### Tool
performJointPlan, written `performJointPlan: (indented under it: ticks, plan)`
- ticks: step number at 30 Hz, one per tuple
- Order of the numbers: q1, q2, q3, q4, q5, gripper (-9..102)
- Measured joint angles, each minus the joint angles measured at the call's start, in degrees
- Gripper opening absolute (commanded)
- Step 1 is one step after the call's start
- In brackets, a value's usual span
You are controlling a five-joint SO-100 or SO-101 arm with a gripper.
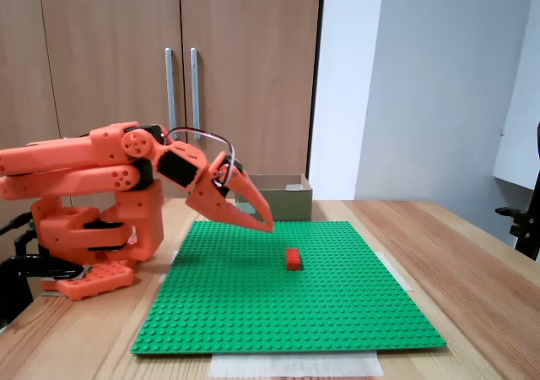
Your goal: Pick the yellow lego block and put it in the box.
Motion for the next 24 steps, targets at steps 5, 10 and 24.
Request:
performJointPlan:
  ticks: [5, 10, 24]
  plan:
    - [0.1, 0.3, 0.4, 1.1, 0.0, -1]
    - [0.1, 0.2, 0.4, 1.8, 0.0, -1]
    - [0.1, 0.2, 0.4, 3.0, 0.0, -1]
